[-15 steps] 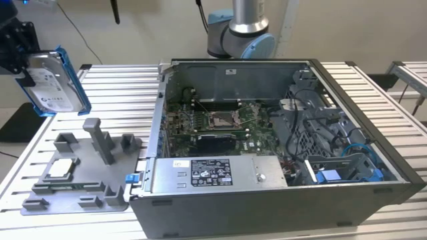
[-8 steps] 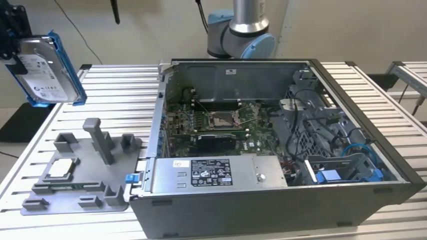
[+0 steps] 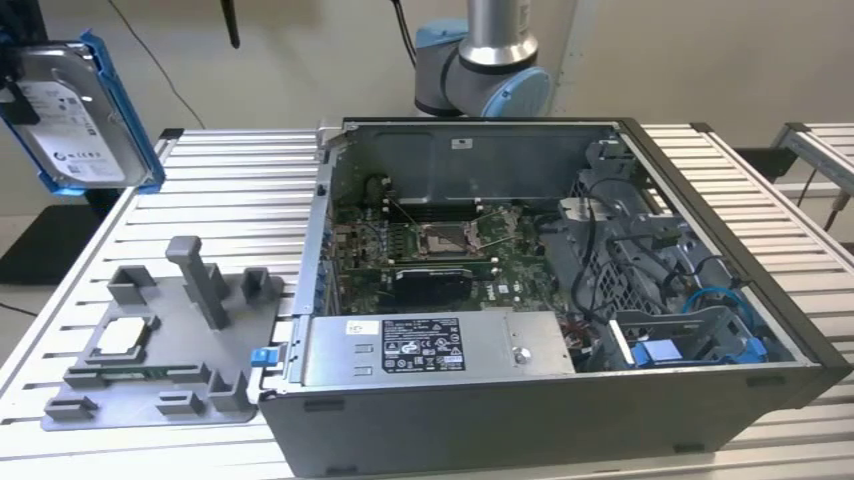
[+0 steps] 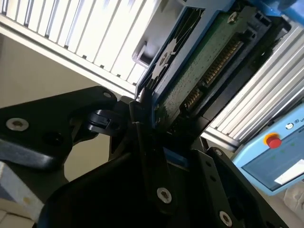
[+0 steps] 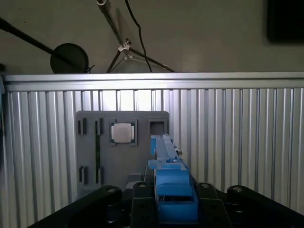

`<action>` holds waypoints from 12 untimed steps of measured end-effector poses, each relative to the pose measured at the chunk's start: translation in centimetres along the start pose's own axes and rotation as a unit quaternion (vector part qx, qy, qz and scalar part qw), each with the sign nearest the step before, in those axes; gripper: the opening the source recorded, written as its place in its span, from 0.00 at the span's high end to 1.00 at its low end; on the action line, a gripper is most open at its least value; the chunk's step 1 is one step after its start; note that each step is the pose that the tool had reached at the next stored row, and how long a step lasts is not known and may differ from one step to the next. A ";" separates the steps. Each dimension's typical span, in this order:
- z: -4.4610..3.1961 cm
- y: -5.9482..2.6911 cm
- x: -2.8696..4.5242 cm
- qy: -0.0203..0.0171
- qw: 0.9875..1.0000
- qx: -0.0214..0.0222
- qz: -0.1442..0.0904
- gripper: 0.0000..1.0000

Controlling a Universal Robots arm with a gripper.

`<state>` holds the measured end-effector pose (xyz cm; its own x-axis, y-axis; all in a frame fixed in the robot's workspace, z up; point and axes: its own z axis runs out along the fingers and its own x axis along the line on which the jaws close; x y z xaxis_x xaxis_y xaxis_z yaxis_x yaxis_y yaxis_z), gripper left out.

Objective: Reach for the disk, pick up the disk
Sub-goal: 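Pick up the disk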

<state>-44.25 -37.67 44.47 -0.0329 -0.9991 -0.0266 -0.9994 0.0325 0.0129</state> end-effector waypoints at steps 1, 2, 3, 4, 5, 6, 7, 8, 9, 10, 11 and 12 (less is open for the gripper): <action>-0.34 0.00 -0.01 0.000 1.000 0.000 0.000 1.00; -0.66 0.01 -0.01 0.000 1.000 0.000 0.000 1.00; -0.97 0.02 -0.02 0.000 1.000 0.000 0.000 1.00; -1.28 0.02 -0.03 0.000 1.000 0.000 0.000 1.00; -1.58 0.02 -0.04 0.000 1.000 0.000 0.000 1.00; -1.88 0.03 -0.05 0.000 1.000 0.000 0.000 1.00; -2.16 0.03 -0.06 0.000 1.000 0.000 0.000 1.00; -2.38 0.03 -0.06 0.000 1.000 0.000 0.000 1.00; -2.58 0.04 -0.07 0.000 1.000 0.000 0.000 1.00; -2.68 0.03 -0.07 0.000 1.000 0.000 0.000 1.00; -2.68 0.03 -0.07 0.000 1.000 0.000 0.000 1.00; -2.68 0.03 -0.07 0.000 1.000 0.000 0.000 1.00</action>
<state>-44.25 -37.67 47.15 -0.0329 -0.9991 -0.0265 -0.9994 0.0325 0.0133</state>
